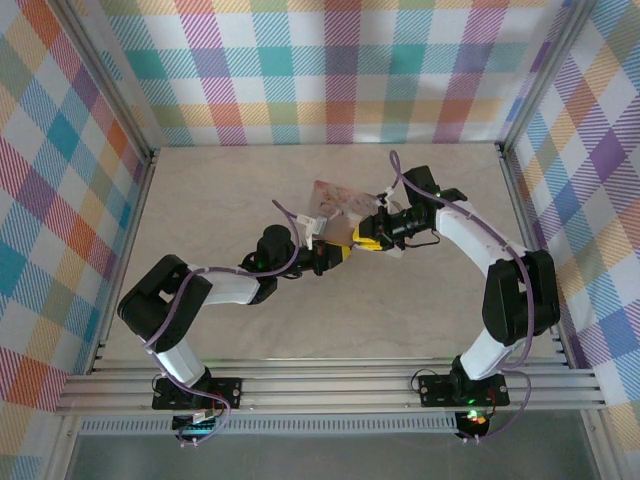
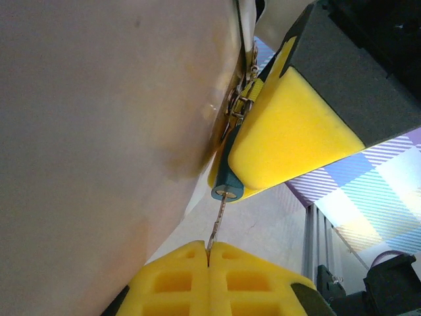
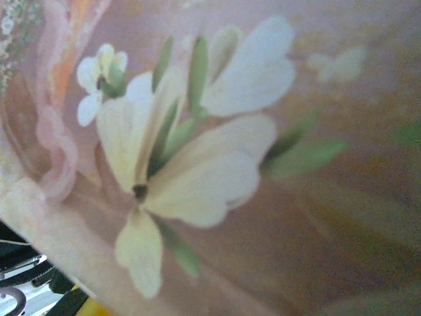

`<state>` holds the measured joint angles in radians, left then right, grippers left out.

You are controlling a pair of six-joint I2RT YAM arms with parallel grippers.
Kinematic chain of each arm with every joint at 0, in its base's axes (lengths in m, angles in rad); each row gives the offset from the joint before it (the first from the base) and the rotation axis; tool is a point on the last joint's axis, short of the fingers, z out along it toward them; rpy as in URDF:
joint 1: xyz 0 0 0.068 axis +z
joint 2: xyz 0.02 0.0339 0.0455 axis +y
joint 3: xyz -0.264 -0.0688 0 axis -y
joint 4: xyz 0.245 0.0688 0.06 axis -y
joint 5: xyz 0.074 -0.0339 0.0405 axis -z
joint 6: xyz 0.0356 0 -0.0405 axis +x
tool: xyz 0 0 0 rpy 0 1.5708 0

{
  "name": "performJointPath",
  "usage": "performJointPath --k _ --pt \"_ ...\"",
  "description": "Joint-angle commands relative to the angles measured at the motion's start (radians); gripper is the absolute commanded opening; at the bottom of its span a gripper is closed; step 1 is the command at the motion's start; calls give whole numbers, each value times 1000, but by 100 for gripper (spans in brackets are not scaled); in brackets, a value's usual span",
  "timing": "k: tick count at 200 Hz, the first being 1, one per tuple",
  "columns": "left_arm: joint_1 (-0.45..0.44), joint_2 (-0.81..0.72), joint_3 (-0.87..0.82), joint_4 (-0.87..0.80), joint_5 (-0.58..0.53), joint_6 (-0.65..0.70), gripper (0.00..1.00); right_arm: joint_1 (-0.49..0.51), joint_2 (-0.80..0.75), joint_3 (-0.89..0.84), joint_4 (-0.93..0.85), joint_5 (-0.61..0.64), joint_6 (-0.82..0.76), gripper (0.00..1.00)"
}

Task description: Unlock the padlock with the key

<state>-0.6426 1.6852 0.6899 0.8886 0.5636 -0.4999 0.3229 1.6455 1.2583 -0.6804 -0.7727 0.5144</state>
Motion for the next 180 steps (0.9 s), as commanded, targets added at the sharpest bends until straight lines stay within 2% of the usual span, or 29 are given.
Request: performJointPath --k 1,22,46,63,90,118,180 --pt "6 -36 19 95 -47 19 0 21 -25 19 -60 -149 -47 0" --pt "6 -17 19 145 -34 -22 0 18 -15 35 -66 -160 -46 0" --pt "-7 -24 16 151 -51 -24 0 20 -5 66 -103 -115 -42 0" --pt "-38 -57 17 100 -103 32 0 19 -2 79 -121 -85 -30 0" --pt "-94 -124 11 -11 -245 158 0 20 7 97 -140 -74 -18 0" --pt "-116 -165 14 -71 -334 217 0 21 17 119 -169 -71 -17 0" --pt "-132 -181 45 -120 -310 236 0 22 28 134 -206 -52 -24 0"
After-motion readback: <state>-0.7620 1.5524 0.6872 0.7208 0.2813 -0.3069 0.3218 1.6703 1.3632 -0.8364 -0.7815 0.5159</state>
